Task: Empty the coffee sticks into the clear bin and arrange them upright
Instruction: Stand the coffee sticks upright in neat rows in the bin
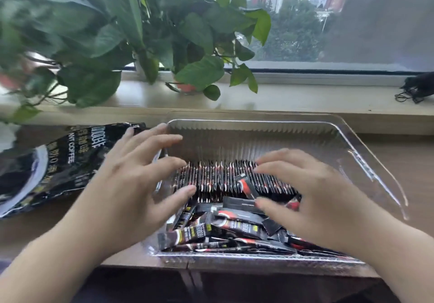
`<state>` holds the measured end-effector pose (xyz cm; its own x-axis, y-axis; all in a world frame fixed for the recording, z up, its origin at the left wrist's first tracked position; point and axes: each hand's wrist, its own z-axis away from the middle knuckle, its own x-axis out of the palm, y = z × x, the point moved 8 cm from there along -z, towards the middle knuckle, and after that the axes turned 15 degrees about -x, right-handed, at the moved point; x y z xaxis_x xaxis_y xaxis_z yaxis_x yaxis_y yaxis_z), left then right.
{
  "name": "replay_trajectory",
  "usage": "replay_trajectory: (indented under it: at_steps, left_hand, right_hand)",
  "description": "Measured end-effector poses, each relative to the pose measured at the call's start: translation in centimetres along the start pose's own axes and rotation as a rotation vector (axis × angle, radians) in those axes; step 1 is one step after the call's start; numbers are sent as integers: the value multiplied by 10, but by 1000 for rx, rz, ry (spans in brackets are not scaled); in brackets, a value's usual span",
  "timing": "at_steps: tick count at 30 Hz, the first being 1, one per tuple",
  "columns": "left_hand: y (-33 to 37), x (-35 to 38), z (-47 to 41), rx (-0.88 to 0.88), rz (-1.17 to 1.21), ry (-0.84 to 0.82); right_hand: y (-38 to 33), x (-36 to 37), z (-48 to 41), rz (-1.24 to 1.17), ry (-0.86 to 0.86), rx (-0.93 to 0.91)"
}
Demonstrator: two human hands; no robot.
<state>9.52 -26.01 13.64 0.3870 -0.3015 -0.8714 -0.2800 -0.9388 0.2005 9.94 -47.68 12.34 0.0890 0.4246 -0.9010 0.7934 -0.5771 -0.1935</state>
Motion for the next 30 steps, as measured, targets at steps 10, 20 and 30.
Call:
replay_trajectory:
  at_steps: [10, 20, 30]
  left_hand:
    - [-29, 26, 43, -128, 489, 33]
    - [-35, 42, 64, -179, 437, 264]
    - [-36, 45, 65, -216, 436, 293]
  right_hand:
    - [-33, 91, -68, -98, -271, -205]
    - [-44, 133, -83, -131, -477, -325]
    - [-25, 112, -57, -43, -623, -293]
